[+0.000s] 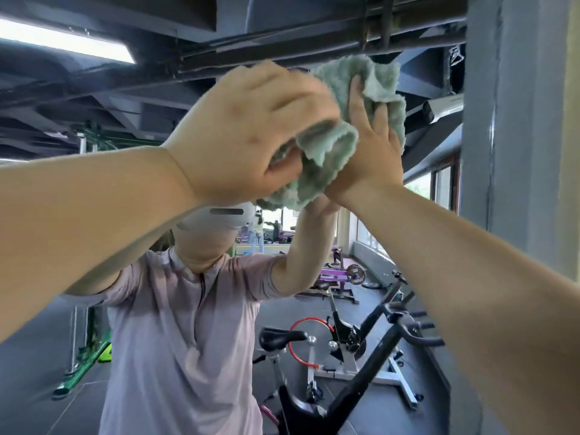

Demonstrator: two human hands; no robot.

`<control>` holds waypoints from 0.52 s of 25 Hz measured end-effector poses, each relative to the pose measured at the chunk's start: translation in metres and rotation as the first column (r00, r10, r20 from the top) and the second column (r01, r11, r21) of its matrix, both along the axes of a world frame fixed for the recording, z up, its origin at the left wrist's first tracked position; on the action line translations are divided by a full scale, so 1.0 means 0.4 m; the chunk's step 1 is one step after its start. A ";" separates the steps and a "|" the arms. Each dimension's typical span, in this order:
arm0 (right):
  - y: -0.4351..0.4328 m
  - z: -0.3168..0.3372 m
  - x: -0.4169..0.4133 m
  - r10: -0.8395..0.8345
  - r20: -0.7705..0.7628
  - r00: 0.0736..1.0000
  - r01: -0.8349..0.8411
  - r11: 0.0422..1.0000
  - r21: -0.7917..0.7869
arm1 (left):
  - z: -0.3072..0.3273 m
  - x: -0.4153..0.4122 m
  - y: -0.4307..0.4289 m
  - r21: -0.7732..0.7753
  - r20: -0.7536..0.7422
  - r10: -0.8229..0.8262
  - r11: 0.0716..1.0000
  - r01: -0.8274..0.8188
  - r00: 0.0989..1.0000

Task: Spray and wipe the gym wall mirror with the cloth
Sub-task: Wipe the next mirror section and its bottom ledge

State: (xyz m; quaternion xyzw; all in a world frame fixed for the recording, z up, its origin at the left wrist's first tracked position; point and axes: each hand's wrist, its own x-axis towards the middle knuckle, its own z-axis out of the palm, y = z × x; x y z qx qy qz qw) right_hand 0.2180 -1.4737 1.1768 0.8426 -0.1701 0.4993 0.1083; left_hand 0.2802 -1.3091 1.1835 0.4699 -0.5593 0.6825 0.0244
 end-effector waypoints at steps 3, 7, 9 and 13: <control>-0.008 -0.017 -0.023 -0.027 -0.014 1.000 0.026 0.997 -0.078 | 0.007 0.004 0.006 -0.027 0.027 0.168 0.986 -0.167 0.985; -0.033 -0.051 -0.049 -0.029 -0.081 0.996 0.022 0.996 -0.091 | 0.058 -0.024 0.027 -0.104 0.015 0.373 0.924 -0.369 0.928; -0.044 -0.047 -0.049 -0.007 -0.076 0.997 0.002 0.998 -0.061 | 0.071 -0.040 0.017 0.072 0.248 0.453 0.873 -0.482 0.857; -0.082 -0.035 -0.070 0.105 -0.058 0.993 -0.112 0.986 -0.120 | 0.066 -0.091 0.019 0.512 0.181 0.626 0.599 -0.616 0.759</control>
